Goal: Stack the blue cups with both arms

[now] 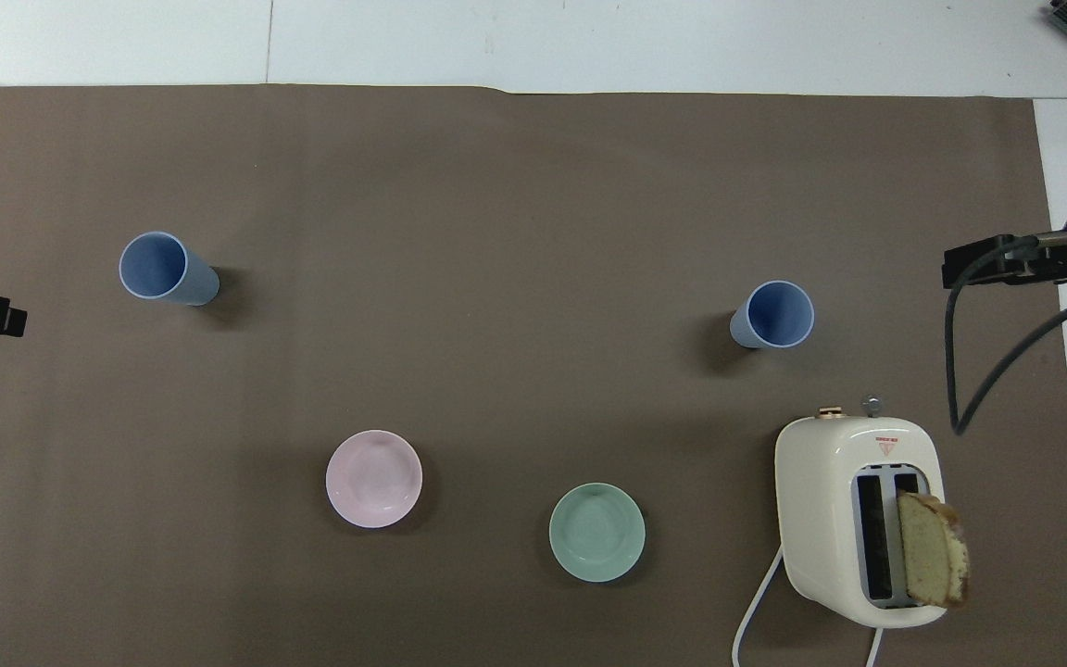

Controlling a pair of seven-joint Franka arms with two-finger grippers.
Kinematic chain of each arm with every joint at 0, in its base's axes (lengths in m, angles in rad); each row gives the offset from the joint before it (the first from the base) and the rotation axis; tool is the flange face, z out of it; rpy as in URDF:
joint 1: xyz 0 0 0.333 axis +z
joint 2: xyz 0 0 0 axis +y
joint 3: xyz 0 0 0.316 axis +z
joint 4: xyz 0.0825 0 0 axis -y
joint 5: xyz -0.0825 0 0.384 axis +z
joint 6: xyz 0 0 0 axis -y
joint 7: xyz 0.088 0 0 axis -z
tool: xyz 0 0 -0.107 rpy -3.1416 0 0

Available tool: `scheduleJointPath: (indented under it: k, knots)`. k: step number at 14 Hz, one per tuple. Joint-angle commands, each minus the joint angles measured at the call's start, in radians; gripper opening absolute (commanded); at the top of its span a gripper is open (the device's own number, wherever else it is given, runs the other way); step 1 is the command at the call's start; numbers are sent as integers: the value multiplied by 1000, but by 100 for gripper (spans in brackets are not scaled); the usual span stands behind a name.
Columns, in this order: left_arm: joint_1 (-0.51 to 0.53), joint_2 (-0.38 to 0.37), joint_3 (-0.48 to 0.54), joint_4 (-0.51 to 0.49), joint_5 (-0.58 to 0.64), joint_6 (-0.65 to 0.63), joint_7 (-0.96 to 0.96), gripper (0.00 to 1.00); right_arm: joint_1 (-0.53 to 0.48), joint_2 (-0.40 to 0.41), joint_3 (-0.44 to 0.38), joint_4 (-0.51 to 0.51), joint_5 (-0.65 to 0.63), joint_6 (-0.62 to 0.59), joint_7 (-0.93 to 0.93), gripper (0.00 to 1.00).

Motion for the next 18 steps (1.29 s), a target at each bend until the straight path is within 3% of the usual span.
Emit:
scheduleJointPath:
  k: [1,18]
  knots:
    - [3,-20,2,-15,-15,-11,-7,100,-16,-4,8,-6,1,-1,-3,100]
    - [0,-20,2,-9,-9,-17,-8,100,-62,-5,2,-9,36,8,-12,100]
